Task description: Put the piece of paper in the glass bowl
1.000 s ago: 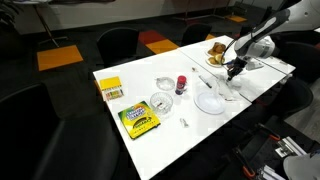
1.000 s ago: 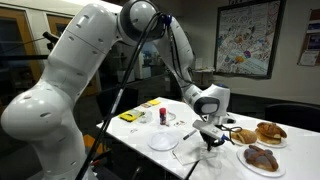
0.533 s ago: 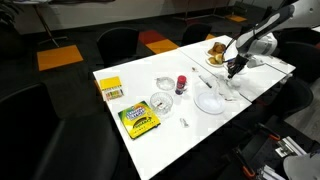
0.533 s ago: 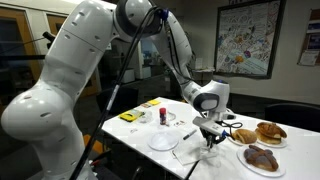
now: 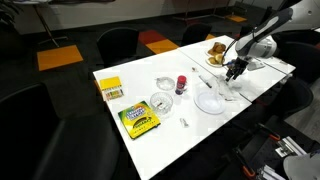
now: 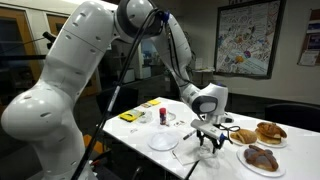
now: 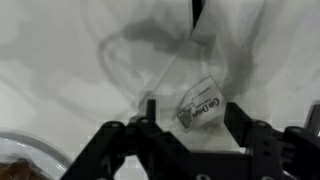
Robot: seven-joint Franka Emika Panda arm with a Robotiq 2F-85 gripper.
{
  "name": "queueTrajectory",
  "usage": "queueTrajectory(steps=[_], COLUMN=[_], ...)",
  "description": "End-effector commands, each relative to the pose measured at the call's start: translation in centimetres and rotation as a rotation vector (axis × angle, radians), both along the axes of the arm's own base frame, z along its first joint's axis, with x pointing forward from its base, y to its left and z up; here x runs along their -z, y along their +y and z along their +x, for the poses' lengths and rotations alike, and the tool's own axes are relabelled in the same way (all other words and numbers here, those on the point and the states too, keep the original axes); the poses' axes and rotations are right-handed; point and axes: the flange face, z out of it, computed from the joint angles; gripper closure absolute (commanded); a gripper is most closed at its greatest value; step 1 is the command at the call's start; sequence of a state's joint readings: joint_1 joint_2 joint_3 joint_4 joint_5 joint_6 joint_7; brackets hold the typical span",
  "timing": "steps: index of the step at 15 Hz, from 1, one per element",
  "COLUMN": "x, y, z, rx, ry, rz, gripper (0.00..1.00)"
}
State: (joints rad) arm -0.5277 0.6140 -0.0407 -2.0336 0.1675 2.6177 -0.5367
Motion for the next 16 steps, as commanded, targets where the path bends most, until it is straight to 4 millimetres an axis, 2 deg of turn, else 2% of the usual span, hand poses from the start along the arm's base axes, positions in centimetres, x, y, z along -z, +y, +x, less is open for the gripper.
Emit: queueTrajectory(steps=[1,2,3,4,6,9,11,14,16], x=[0.5,0.5,0.6,0.7,1.0,1.4,1.8,1.9,1.7], y=[0.4,0.5,0.6,0.7,0.8,1.0,1.1,1.2,1.2], z=[-0.1,-0.1,0.0,0.1,0.2,0.2,0.2,0.3,0.3], rx=[-0.014,-0.016,-0.019,-0.022,-0.027,-0.031,-0.033,-0.036,-0.038], ry=[0.023,0.025,0.027,0.03,0.034,0.043,0.049,0.052,0.05], rz=[0.0,-0.001,-0.001,-0.001,-0.002,-0.001,0.0,-0.002,-0.006], gripper=[0.03,0.07,0.33,0.32,0.4,0.64,0.75,0.99,1.0])
